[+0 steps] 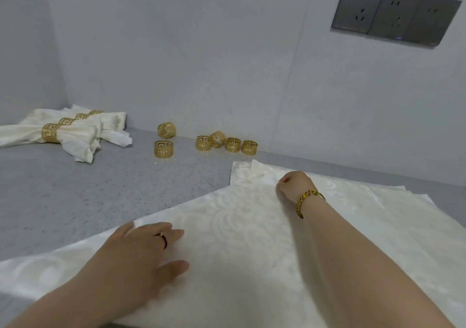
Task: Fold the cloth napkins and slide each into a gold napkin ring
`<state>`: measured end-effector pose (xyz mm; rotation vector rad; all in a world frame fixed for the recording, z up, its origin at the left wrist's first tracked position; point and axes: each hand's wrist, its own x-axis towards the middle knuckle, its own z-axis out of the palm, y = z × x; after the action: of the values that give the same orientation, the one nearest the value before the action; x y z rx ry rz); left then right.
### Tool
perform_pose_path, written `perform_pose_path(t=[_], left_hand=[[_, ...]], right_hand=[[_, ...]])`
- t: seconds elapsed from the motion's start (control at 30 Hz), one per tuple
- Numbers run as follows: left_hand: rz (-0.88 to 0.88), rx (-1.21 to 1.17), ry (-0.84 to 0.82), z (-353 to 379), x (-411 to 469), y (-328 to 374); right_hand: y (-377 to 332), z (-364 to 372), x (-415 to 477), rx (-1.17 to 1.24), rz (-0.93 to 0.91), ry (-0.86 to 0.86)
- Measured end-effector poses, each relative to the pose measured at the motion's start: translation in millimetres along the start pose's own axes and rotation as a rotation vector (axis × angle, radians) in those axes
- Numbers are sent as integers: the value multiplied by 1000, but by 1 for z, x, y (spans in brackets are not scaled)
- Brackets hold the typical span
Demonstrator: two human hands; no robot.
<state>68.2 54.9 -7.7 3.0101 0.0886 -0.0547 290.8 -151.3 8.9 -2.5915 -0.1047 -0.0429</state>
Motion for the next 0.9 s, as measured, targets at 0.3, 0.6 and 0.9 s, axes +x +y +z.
perform_pose_path(t=[0.3, 0.6, 0.9], left_hand=[[9, 142, 139, -2, 0, -4], [194, 105, 93, 28, -5, 21], [136, 48, -52, 15, -9, 27]], right_hand=[[-3, 16, 12, -113, 46, 94], [-12, 16, 5, -305, -25, 98], [-32, 7, -115, -253, -417, -99]])
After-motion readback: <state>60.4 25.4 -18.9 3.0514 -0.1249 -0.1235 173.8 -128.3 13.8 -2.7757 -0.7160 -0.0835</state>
